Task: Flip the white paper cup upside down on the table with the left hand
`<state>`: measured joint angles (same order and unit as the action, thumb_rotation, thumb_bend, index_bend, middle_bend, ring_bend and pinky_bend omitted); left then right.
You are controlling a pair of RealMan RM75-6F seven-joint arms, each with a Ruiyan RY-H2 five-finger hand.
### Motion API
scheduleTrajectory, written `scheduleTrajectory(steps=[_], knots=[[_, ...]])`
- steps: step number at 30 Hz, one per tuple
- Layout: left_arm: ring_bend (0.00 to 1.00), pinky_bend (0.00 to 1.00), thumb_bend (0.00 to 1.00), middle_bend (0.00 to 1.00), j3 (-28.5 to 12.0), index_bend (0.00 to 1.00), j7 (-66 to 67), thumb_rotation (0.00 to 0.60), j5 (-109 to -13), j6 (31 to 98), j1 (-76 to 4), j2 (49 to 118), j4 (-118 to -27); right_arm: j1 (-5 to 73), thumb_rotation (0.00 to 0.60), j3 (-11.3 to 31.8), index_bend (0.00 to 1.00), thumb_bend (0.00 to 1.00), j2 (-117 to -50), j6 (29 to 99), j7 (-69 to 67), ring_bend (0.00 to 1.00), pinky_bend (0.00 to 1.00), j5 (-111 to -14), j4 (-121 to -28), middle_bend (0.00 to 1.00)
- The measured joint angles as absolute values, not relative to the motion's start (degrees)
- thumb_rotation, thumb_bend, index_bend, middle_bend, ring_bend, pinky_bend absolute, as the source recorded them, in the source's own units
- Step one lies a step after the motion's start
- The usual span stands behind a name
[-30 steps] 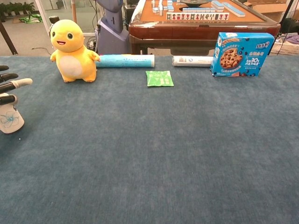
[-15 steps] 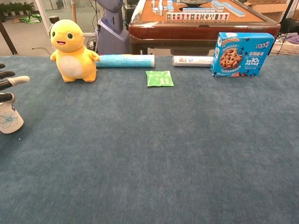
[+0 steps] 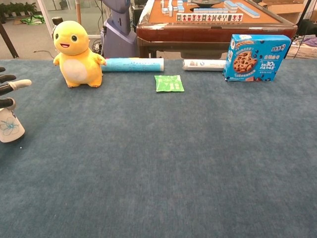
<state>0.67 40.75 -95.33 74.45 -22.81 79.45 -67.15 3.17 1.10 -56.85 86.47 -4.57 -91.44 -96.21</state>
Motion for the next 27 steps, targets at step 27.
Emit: scheduleTrajectory(steps=[27], knots=[[0.0,0.0,0.36,0.0,-4.2,0.35,22.2,0.6,-75.8,67.0,-21.1,74.5,-91.9,3.3,0.6,1.1,0.32,0.3,-57.0,86.1,-4.2,0.37,0.46,-91.2,-96.2,0.33]])
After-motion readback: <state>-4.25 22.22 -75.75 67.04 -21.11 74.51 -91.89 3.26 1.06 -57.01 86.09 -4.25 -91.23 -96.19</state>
